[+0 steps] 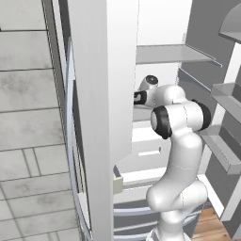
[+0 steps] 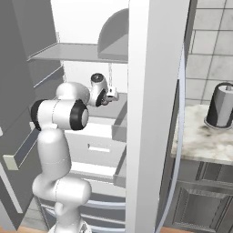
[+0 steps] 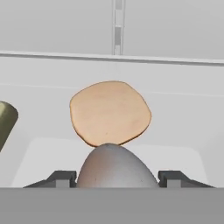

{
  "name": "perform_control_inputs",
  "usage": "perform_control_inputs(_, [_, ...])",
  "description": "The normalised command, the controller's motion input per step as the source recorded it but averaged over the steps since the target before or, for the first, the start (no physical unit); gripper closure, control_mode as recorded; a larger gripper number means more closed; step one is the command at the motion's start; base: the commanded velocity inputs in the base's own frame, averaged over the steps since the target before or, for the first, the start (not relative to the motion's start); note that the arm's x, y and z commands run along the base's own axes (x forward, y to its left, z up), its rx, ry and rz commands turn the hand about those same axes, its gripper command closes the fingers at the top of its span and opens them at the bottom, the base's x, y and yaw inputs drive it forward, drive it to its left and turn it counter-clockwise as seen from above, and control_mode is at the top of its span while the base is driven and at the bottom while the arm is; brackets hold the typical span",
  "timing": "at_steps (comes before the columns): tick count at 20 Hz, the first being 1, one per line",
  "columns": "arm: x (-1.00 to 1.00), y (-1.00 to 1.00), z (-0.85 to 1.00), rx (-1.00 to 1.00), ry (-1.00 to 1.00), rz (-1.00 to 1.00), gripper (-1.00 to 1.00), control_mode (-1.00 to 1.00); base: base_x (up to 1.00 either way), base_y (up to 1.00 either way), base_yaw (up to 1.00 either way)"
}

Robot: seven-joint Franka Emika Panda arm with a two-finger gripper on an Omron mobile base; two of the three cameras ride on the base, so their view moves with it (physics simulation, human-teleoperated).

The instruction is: Pick the egg and butter from the fridge and place them by the bowl for mixing.

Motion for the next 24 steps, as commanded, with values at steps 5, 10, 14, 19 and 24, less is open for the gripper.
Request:
perform_control_inputs(5, [-0.1, 0.0, 0.06, -0.01, -0.12, 0.0, 1.0, -1.0, 0.0, 0.0, 0.0])
perform_control_inputs(10, [-0.25, 0.0, 0.13, -0.05, -0.32, 0.0, 1.0, -1.0, 0.0, 0.0, 0.0])
perform_control_inputs(14, [-0.25, 0.0, 0.0, 0.0, 0.0, 0.0, 1.0, -1.0, 0.0, 0.0, 0.0])
perform_control_inputs(19, [-0.98, 0.0, 0.01, 0.0, -0.14, 0.0, 1.0, -1.0, 0.0, 0.0, 0.0])
perform_control_inputs(24, [-1.0, 0.0, 0.44, 0.02, -0.24, -0.01, 1.0, -1.0, 0.0, 0.0, 0.0])
